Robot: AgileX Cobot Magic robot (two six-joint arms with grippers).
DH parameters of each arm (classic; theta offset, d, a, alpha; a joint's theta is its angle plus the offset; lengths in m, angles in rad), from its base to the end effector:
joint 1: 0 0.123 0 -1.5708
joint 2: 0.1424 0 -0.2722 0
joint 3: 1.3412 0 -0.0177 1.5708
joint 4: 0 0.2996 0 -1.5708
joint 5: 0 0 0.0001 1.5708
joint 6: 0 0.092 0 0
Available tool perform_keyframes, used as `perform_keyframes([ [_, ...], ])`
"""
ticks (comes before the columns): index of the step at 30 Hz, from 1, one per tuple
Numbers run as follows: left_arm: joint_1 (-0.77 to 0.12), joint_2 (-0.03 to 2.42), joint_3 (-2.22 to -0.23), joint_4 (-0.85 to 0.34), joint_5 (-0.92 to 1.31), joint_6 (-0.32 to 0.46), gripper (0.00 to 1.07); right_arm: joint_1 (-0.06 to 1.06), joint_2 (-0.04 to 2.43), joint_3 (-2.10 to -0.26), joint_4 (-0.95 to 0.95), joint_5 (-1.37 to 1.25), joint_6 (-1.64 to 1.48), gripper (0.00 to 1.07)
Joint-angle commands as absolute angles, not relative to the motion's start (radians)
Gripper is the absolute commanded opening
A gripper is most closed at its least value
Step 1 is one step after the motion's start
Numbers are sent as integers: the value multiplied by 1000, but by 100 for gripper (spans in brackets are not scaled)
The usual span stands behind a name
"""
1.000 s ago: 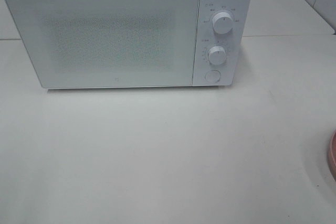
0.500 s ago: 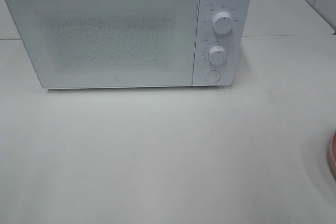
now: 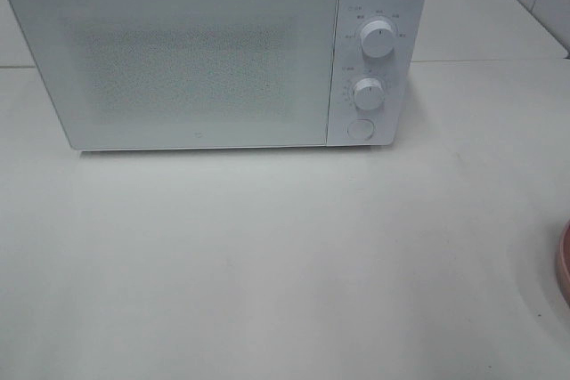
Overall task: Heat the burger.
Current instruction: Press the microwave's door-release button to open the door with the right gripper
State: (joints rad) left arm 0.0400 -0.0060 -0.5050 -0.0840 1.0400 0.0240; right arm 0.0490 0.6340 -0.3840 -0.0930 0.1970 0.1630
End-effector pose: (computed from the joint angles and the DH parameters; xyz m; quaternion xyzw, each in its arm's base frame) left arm 0.0511 -0.0046 0.3042 -0.0053 0.8441 -0.0248 0.5356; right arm 0.1902 0.0076 0.2502 0.0145 0.8218 0.0269 0.5689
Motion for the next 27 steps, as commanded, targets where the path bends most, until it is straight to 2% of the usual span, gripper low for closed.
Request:
perform_keyframes([
  [1, 42, -27, -503, -89, 1037, 24, 98, 45, 679, -379, -97, 115, 165, 73],
  [20, 42, -27, -503, -89, 1037, 24, 98, 48, 1135, -279, -87, -607, 146, 73],
  [24, 42, -27, -503, -89, 1037, 24, 98, 48, 1240, -247, -8, -784, 77, 73],
  [26, 42, -27, -503, -89, 1037, 24, 98, 69, 1288, -230, 39, -860, 43, 73],
  [27, 42, -27, -503, -89, 1037, 24, 98, 119, 1337, -217, 97, -932, 0, 73],
])
